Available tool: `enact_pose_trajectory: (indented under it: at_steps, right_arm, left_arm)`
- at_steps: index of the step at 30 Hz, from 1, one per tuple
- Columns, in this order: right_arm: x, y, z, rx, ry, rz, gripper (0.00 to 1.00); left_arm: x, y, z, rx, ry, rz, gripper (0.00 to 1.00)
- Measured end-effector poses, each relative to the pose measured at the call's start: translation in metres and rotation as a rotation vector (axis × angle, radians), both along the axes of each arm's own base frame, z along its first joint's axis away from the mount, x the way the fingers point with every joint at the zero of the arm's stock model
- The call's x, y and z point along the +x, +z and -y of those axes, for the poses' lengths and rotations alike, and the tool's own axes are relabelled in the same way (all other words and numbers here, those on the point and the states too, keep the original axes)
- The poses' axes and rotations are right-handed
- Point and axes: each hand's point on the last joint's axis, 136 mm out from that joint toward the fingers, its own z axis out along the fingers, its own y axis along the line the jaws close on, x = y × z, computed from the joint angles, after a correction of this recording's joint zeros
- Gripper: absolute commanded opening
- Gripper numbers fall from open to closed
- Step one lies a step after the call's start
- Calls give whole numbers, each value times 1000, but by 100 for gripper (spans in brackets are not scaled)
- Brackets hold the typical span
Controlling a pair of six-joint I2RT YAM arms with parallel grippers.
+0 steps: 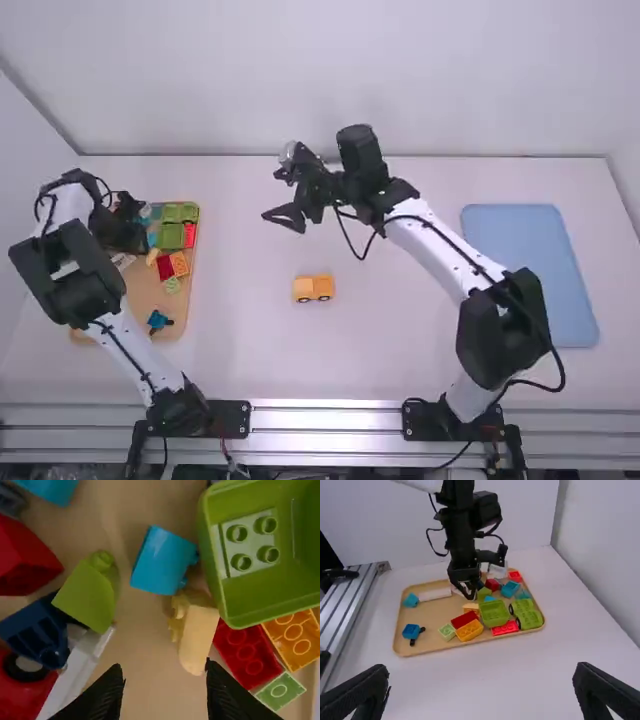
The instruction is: Assemble lego blocks to make yellow taxi
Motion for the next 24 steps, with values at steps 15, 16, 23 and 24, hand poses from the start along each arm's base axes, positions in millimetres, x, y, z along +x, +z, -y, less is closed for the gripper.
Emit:
enact_pose_trajectory:
  at_steps: [15, 16, 23, 24]
  right_arm:
    - [5, -2, 7, -5, -20, -17, 98]
    - [5, -2, 7, -7, -19, -16, 98]
    - [5, -3, 7, -8, -18, -15, 98]
    - [5, -3, 7, -7, -18, -15, 98]
  left_arm:
    - [2, -20, 12, 33, -27, -21, 40]
    - [1, -21, 12, 34, -28, -25, 40]
    - [-1, -22, 12, 36, -9, -36, 40]
    - [0, -23, 12, 38, -5, -33, 40]
